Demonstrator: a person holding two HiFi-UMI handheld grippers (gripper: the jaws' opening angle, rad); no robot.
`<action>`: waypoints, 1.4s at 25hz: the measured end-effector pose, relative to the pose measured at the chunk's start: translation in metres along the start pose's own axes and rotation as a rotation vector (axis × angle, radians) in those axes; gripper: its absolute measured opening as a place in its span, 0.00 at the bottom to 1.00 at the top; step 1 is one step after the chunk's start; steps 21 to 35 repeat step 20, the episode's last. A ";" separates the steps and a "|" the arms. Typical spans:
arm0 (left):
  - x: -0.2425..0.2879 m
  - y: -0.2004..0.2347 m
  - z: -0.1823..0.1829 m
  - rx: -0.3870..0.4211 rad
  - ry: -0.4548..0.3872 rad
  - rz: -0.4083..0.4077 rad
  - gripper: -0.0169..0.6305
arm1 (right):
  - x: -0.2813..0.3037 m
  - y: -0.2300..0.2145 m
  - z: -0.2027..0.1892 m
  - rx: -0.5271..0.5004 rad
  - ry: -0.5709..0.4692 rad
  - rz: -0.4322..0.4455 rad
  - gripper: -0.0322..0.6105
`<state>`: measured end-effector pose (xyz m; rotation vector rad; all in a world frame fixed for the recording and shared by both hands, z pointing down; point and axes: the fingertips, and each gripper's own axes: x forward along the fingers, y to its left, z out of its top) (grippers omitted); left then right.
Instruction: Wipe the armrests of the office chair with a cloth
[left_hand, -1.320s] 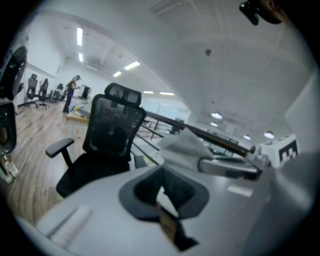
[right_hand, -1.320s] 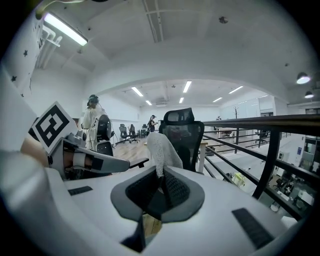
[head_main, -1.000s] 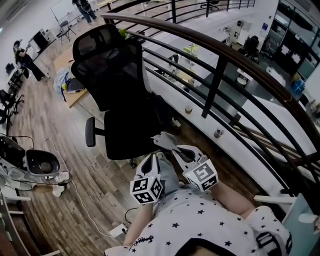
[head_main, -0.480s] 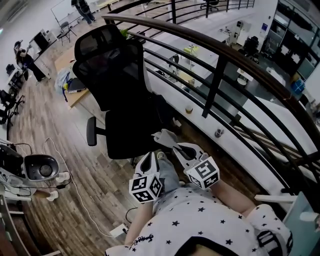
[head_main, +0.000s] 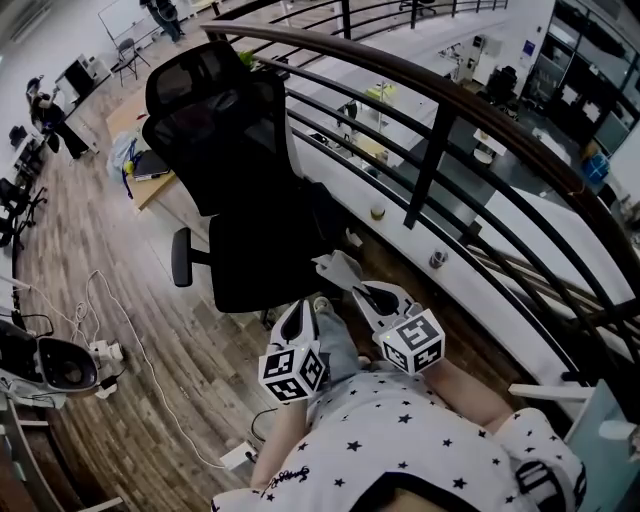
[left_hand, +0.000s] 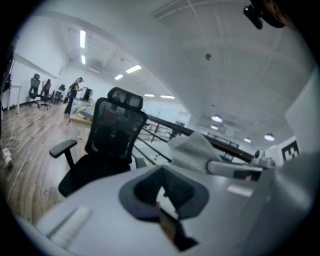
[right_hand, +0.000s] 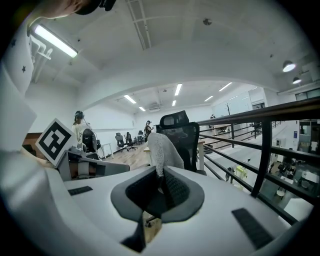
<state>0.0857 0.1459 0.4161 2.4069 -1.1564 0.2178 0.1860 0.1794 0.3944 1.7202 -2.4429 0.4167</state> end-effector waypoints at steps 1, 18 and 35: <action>0.000 0.000 -0.002 -0.001 0.003 0.001 0.04 | 0.000 -0.001 -0.001 0.005 0.002 0.000 0.09; 0.002 0.004 -0.009 -0.018 0.011 0.032 0.04 | 0.003 -0.011 -0.007 0.009 0.012 0.004 0.09; 0.003 0.004 -0.010 -0.019 0.012 0.036 0.04 | 0.004 -0.012 -0.007 0.008 0.013 0.006 0.09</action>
